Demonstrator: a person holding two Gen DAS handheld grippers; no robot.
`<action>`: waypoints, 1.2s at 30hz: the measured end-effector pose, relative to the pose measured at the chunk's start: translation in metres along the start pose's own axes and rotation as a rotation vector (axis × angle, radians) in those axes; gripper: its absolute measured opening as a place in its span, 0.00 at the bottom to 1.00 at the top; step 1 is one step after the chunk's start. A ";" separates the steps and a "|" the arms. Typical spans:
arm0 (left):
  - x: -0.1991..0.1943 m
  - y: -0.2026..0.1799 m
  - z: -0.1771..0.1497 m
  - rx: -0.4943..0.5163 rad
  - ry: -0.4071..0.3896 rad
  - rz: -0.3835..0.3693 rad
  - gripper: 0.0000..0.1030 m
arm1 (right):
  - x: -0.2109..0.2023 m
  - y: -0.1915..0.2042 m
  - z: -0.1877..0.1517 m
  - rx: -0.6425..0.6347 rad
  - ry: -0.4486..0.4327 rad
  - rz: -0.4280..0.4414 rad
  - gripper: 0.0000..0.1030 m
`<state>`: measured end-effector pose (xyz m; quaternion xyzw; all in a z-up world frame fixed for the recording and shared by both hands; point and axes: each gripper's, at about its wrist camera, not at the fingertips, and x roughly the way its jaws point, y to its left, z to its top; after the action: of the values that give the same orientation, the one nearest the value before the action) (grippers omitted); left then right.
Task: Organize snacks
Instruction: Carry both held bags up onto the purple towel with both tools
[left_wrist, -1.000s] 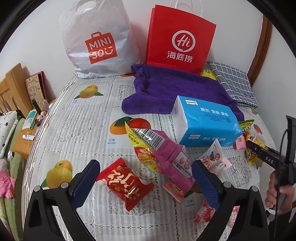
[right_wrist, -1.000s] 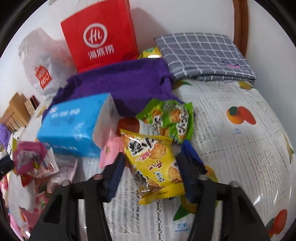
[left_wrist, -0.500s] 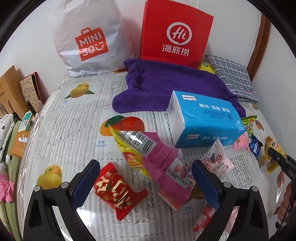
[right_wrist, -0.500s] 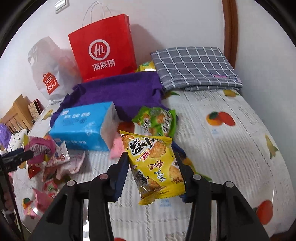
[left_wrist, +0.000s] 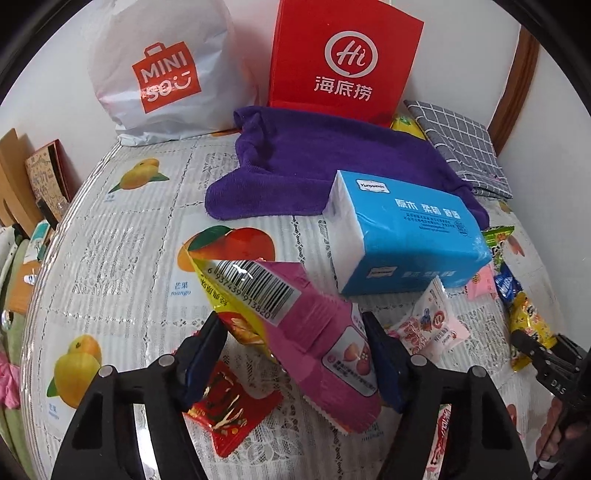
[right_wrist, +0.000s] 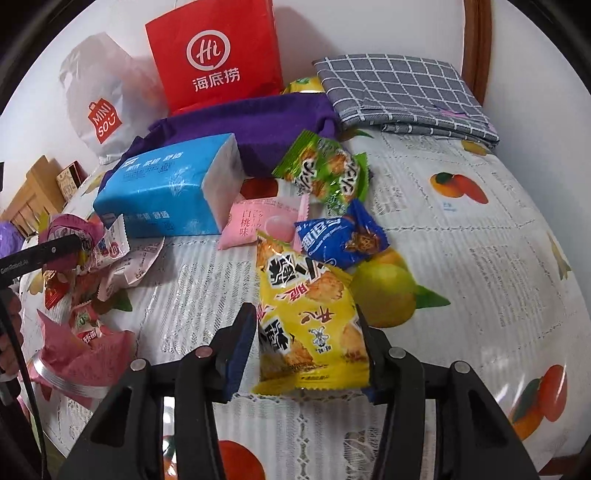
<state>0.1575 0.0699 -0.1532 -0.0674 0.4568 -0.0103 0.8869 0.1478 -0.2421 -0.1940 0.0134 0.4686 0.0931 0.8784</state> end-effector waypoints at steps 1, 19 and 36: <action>-0.002 0.002 -0.001 -0.005 -0.002 -0.004 0.69 | -0.001 0.001 0.000 -0.001 -0.001 0.005 0.42; -0.083 -0.025 0.011 0.029 -0.100 -0.100 0.69 | -0.061 0.028 0.032 -0.015 -0.108 -0.016 0.42; -0.102 -0.055 0.067 0.097 -0.157 -0.138 0.69 | -0.080 0.066 0.098 -0.054 -0.157 0.014 0.42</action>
<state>0.1550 0.0308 -0.0251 -0.0563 0.3793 -0.0878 0.9193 0.1748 -0.1847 -0.0661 0.0003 0.3957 0.1105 0.9117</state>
